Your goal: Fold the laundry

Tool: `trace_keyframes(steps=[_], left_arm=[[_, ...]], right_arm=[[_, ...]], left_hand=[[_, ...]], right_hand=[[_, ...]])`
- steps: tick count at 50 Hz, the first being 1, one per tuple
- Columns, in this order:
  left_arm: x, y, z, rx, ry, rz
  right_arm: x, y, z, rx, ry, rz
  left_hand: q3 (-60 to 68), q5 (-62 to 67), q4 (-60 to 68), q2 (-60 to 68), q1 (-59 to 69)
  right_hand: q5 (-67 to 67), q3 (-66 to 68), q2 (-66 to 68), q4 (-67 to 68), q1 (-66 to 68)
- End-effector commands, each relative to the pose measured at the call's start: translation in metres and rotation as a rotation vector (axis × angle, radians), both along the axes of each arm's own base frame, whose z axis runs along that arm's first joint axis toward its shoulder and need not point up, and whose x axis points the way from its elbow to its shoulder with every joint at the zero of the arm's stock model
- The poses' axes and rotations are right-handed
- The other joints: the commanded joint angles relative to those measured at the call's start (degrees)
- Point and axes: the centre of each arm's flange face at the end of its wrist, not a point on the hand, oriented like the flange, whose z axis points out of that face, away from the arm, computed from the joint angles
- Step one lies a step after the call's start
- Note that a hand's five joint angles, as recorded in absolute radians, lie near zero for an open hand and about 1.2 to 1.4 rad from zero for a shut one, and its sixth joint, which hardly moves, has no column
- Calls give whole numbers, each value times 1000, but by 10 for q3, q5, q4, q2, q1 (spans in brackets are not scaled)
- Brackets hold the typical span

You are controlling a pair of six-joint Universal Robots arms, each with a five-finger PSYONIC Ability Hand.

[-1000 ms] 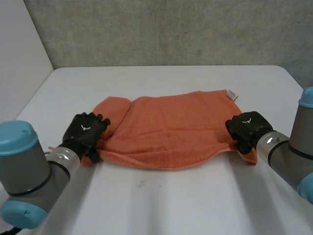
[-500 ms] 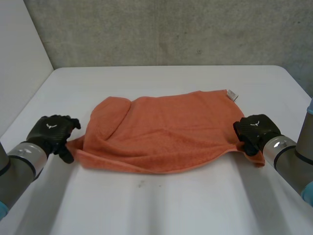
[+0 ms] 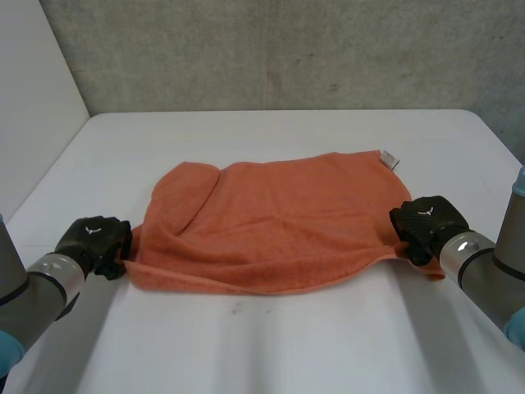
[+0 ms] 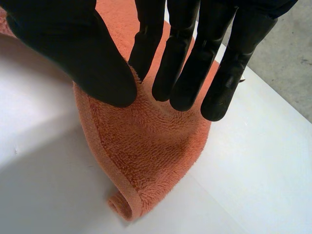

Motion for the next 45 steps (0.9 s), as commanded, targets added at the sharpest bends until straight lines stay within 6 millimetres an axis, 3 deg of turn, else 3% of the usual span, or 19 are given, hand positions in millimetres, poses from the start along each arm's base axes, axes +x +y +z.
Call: trace_keyframes(steps=[1, 3, 4, 5, 8, 9, 10, 13, 14, 17, 18, 20, 29, 35, 45], left_arm=[[-2, -5, 4, -67, 3, -5], [-4, -4, 10, -87, 6, -11], [-5, -3, 14, -97, 7, -14], [-5, -2, 19, -113, 8, -16], [-10, 3, 40, -179, 15, -31], [-10, 3, 40, -180, 15, -31], [-16, 9, 56, -232, 29, -53], [-23, 15, 79, -305, 45, -73], [-26, 21, 94, -351, 54, -87], [-29, 26, 108, -389, 64, -96], [-33, 33, 129, -437, 84, -113], [-37, 39, 143, -460, 103, -126], [-55, 62, 200, -524, 207, -198], [-65, 67, 228, -599, 242, -233], [-65, 70, 281, -709, 344, -186]], right_arm=[[0, -3, 4, 10, -49, -26], [0, -4, 6, 15, -74, -41], [0, -4, 6, 15, -74, -41], [-4, -7, 11, 20, -117, -75], [-10, -9, 22, 23, -167, -115], [-12, -9, 27, 23, -184, -126], [-17, -8, 37, 19, -216, -145], [-25, -5, 49, 26, -266, -167], [-26, -4, 52, 27, -276, -165], [-32, 2, 58, 48, -305, -156], [-33, 4, 59, 58, -312, -150], [-34, 7, 59, 67, -319, -144], [-32, 34, 37, 223, -372, -76], [-26, 35, 32, 238, -409, -68], [1, 28, 5, 267, -433, -2]], left_hand=[[243, 246, 243, 239, 231], [243, 246, 243, 239, 231], [243, 246, 243, 239, 231], [243, 246, 243, 239, 231], [243, 246, 243, 239, 231], [243, 246, 243, 239, 231], [243, 246, 243, 239, 231], [243, 246, 243, 239, 231], [243, 246, 243, 239, 231], [243, 246, 243, 239, 231], [243, 246, 243, 239, 231], [243, 246, 243, 239, 231], [243, 246, 243, 239, 231], [243, 246, 243, 239, 231], [243, 246, 243, 239, 231]], right_hand=[[6, -3, 3, -8, 124], [-150, -160, -154, -165, -32], [-151, -161, -154, -165, -33], [-341, -351, -344, -355, -223], [-457, -467, -460, -471, -339], [-469, -479, -472, -483, -351], [-481, -491, -484, -495, -363], [-509, -519, -512, -523, -391], [-511, -521, -514, -525, -393], [-521, -531, -524, -535, -403], [-525, -534, -528, -539, -407], [-530, -539, -533, -544, -412], [-569, -579, -572, -583, -451], [-569, -579, -572, -583, -451], [-569, -579, -572, -583, -451]])
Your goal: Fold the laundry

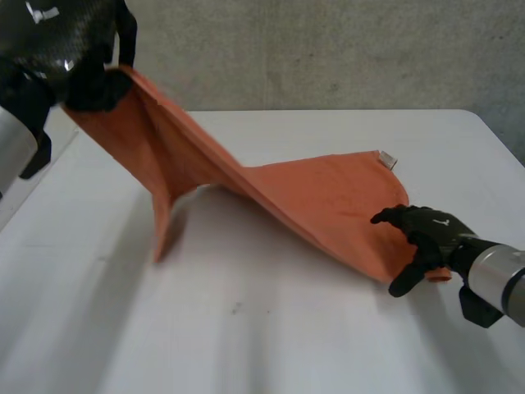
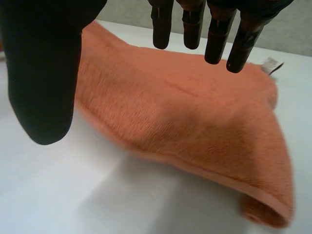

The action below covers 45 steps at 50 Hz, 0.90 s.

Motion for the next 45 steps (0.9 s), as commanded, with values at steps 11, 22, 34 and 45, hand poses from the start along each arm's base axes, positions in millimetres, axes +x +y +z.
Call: trace_keyframes(steps=[11, 22, 34, 45], left_arm=[[2, 2, 57, -114, 120, 16], [14, -15, 41, -41, 148, 59], [44, -61, -26, 148, 75, 190], [54, -69, -73, 289, -2, 238]], right_arm=[[17, -34, -43, -66, 78, -82], [3, -59, -35, -208, 191, -206], [-14, -55, 11, -322, 269, -179], [-12, -28, 76, -372, 277, -84]], left_hand=[[118, 147, 115, 114, 151], [118, 147, 115, 114, 151], [118, 147, 115, 114, 151], [118, 147, 115, 114, 151]], right_hand=[[117, 133, 127, 121, 137], [662, 678, 672, 666, 682], [662, 678, 672, 666, 682], [662, 678, 672, 666, 682]])
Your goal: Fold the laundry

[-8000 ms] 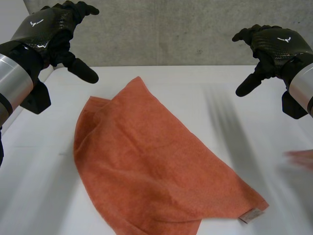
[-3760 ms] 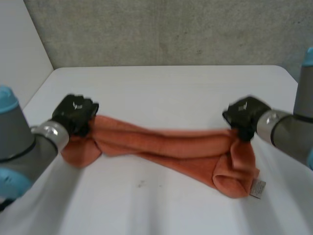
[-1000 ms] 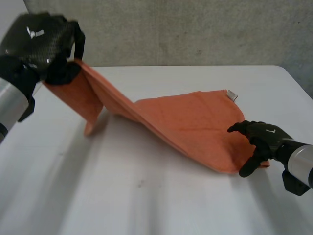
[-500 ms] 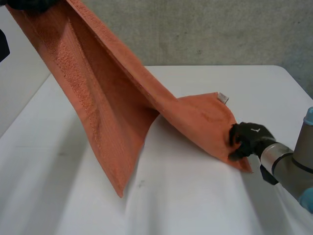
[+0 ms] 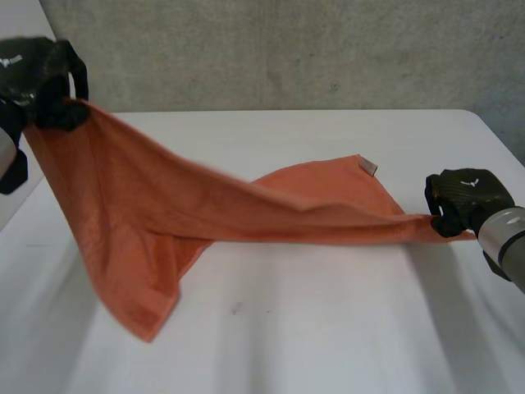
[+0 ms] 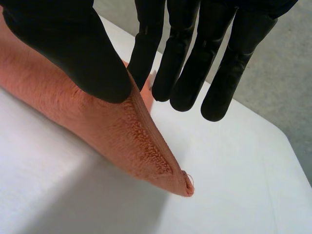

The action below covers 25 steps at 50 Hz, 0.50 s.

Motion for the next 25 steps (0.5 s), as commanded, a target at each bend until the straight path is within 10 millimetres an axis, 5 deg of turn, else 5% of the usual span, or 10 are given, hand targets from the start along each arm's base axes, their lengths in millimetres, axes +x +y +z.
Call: trace_keyframes(steps=[1, 4, 9, 14, 16, 23, 25], left_arm=[[11, -5, -34, 105, -68, 41], [21, -7, -50, 155, -133, 67], [24, -10, -84, 266, -229, 42], [23, -10, -117, 383, -292, 16], [20, -11, -130, 426, -311, 0], [17, -29, -160, 475, -352, -17], [15, -37, -160, 452, -362, -17]], right_arm=[[-2, 21, 67, -102, 34, 48], [-14, 33, 103, -188, 141, 41], [-16, 52, 111, -141, 284, 90], [-14, 61, 93, -28, 407, 163], [-10, 50, 65, 72, 428, 201], [0, 31, 22, 205, 458, 232], [3, 12, 10, 200, 486, 204]], left_hand=[[117, 147, 115, 113, 151], [117, 147, 115, 113, 151], [117, 147, 115, 113, 151], [117, 147, 115, 113, 151], [117, 147, 115, 113, 151], [117, 147, 115, 113, 151], [117, 147, 115, 113, 151]], right_hand=[[139, 124, 125, 119, 239], [139, 124, 125, 119, 239], [139, 124, 125, 119, 239], [139, 124, 125, 119, 239], [139, 124, 125, 119, 239], [139, 124, 125, 119, 239], [139, 124, 125, 119, 239]])
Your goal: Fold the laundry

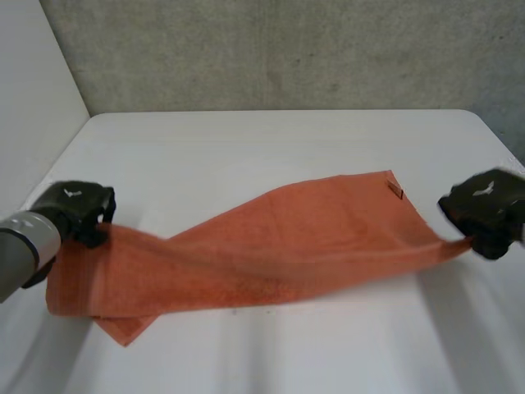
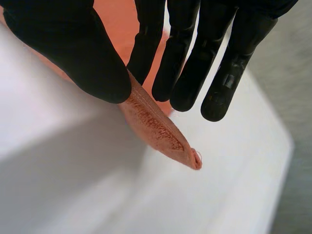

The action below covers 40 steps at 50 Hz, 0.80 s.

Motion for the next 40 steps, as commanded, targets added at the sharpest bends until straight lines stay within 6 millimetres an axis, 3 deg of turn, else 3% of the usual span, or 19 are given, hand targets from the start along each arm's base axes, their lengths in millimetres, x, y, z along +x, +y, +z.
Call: trace_keyframes(steps=[1, 6, 7, 9, 11, 13, 15, 16, 19, 21, 23, 25, 26, 28, 30, 31, 33, 34, 40], left_arm=[[-8, -33, -18, -25, -40, -27], [-26, -64, 16, -214, -27, -53], [-30, -70, 26, -261, -22, -56], [-41, -84, 64, -426, 4, -61], [-47, -92, 95, -555, 29, -55], [-53, -96, 144, -763, 76, -48], [-53, -94, 162, -836, 96, -42], [-51, -84, 206, -1018, 180, -19], [-48, -73, 230, -1118, 276, -18], [-43, -67, 229, -1100, 333, -19], [-39, -68, 218, -1053, 357, -14], [-38, -69, 195, -967, 371, -8], [-37, -69, 185, -937, 371, -4], [-31, -70, 156, -850, 352, 20], [-28, -70, 146, -820, 342, 29], [-20, -68, 114, -732, 315, 52], [-18, -66, 104, -702, 308, 58], [-16, -59, 75, -616, 293, 58], [-15, -38, 17, -427, 269, 29]], right_arm=[[12, -46, -46, 39, 58, -40], [24, -79, -31, -116, 35, -58], [35, -100, 3, -286, -27, -64], [39, -107, 19, -353, -57, -69], [46, -128, 90, -641, -220, -94], [48, -133, 120, -765, -315, -101], [46, -131, 159, -926, -440, -102], [44, -127, 172, -970, -472, -102], [39, -106, 200, -1045, -539, -86], [37, -101, 196, -1022, -533, -88], [39, -98, 173, -940, -516, -85], [39, -98, 164, -914, -509, -84], [41, -96, 136, -827, -485, -63], [41, -93, 118, -768, -459, -46], [41, -87, 90, -676, -443, -25], [42, -84, 80, -641, -437, -20], [43, -76, 47, -535, -414, -9], [42, -73, 36, -502, -408, -9], [35, -52, -32, -287, -351, -32]], left_hand=[[117, 147, 115, 113, 151], [117, 147, 115, 113, 151], [117, 147, 115, 113, 151], [117, 147, 115, 113, 151], [117, 147, 115, 113, 151], [117, 147, 115, 113, 151], [117, 147, 115, 113, 151], [117, 147, 115, 113, 151], [117, 147, 115, 113, 151], [117, 147, 115, 113, 151], [117, 147, 115, 113, 151], [117, 147, 115, 113, 151], [117, 147, 115, 113, 151], [117, 147, 115, 113, 151], [117, 147, 115, 113, 151], [117, 147, 115, 113, 151], [117, 147, 115, 113, 151], [117, 147, 115, 113, 151], [117, 147, 115, 113, 151]], right_hand=[[137, 122, 125, 117, 239], [137, 122, 125, 117, 239], [137, 122, 125, 117, 239], [137, 122, 125, 117, 239], [137, 122, 125, 117, 239], [137, 122, 125, 117, 239], [137, 122, 125, 117, 239], [137, 122, 125, 117, 239], [137, 122, 125, 117, 239], [137, 122, 125, 117, 239], [137, 122, 125, 117, 239], [137, 122, 125, 117, 239], [137, 122, 125, 117, 239], [137, 122, 125, 117, 239], [137, 122, 125, 117, 239], [137, 122, 125, 117, 239], [137, 122, 125, 117, 239], [137, 122, 125, 117, 239], [137, 122, 125, 117, 239]])
